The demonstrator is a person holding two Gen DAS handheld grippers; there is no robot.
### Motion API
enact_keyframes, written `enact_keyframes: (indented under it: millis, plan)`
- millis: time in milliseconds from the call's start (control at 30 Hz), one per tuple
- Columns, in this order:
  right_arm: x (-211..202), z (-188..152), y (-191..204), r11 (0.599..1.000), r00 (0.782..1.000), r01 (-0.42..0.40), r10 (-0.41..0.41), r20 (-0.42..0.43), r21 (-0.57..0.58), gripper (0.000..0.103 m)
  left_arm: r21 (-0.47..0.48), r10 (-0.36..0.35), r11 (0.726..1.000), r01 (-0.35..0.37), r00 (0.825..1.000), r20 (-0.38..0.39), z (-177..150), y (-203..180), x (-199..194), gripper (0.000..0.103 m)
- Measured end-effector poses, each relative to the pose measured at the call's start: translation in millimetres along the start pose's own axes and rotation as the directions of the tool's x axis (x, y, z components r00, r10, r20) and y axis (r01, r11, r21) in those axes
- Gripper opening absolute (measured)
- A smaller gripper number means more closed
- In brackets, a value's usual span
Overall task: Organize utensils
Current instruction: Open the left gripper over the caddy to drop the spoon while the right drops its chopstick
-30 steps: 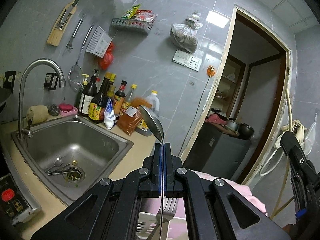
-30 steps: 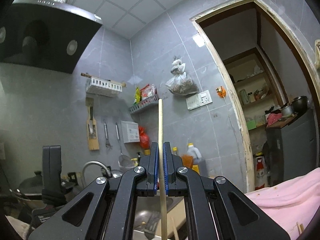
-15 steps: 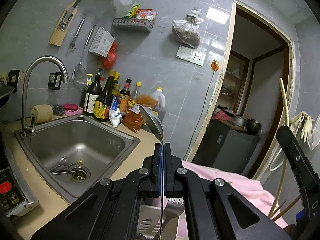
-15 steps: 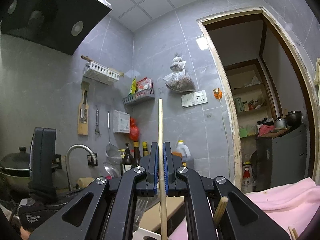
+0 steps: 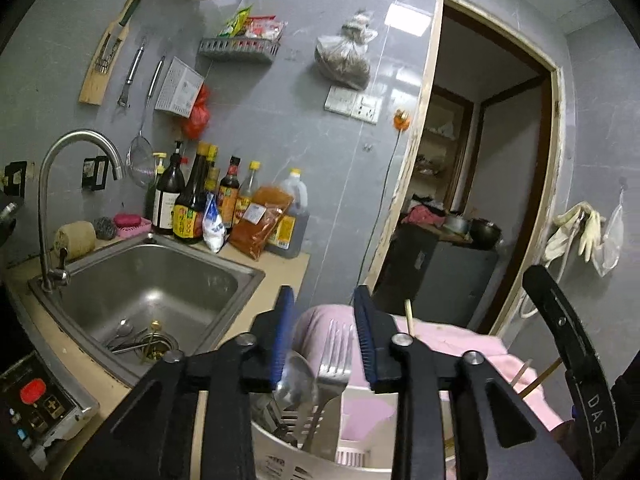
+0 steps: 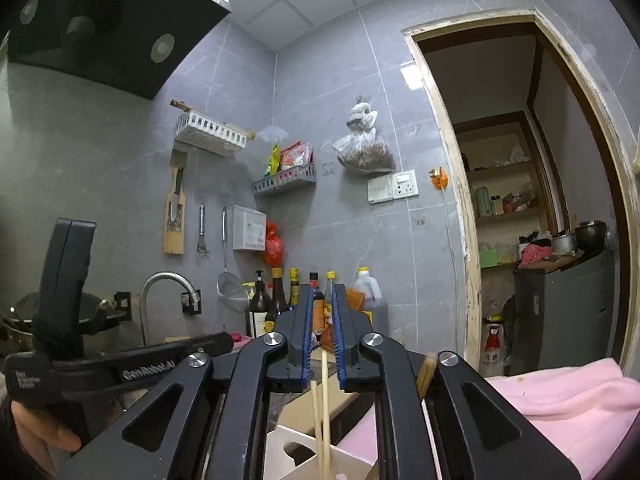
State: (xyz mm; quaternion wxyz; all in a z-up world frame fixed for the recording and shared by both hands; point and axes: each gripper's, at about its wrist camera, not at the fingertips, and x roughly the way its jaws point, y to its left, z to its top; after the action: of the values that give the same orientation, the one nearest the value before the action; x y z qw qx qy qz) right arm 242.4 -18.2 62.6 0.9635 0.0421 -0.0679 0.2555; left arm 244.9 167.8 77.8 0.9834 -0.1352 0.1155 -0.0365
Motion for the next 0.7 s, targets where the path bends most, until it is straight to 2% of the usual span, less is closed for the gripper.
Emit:
enact_keyframes:
  millis: [133, 167, 200, 233, 433, 500, 633, 700]
  plan:
    - [-15, 11, -1, 1.0, 1.0, -0.015, 0.015, 0.005, -0.009, 0.014, 0.012, -0.021, 1.0, 0.02, 1.0, 0.01, 4, -10, -10, 0.028]
    - [-20, 13, -1, 1.0, 1.0, -0.018, 0.018, 0.008, -0.011, 0.018, 0.015, -0.025, 1.0, 0.024, 1.0, 0.008, 5, -12, -11, 0.03]
    - [-23, 16, -1, 1.0, 1.0, -0.022, 0.022, 0.011, -0.011, 0.028, 0.019, -0.033, 0.999, 0.033, 0.999, 0.005, 4, -16, -13, 0.031]
    - [-27, 19, -2, 1.0, 1.0, -0.027, 0.027, 0.016, -0.008, 0.029, 0.023, -0.041, 0.999, 0.041, 0.999, 0.002, 4, -21, -15, 0.033]
    - [-46, 35, -13, 0.999, 0.998, -0.043, 0.043, 0.035, -0.002, 0.032, 0.05, -0.076, 0.996, 0.076, 0.997, 0.001, 2, -43, -24, 0.04]
    - [-54, 39, -19, 0.999, 0.999, -0.036, 0.036, 0.041, 0.007, 0.047, 0.059, -0.087, 0.994, 0.087, 0.996, 0.006, 1, -51, -28, 0.046]
    - [-73, 46, -34, 1.0, 0.999, -0.001, 0.001, 0.037, 0.015, 0.052, 0.05, -0.115, 0.992, 0.114, 0.993, 0.029, -1, -63, -40, 0.061]
    - [-84, 49, -44, 1.0, 0.999, 0.028, -0.028, 0.025, 0.011, 0.066, 0.051, -0.127, 0.991, 0.125, 0.991, 0.041, -2, -70, -46, 0.071]
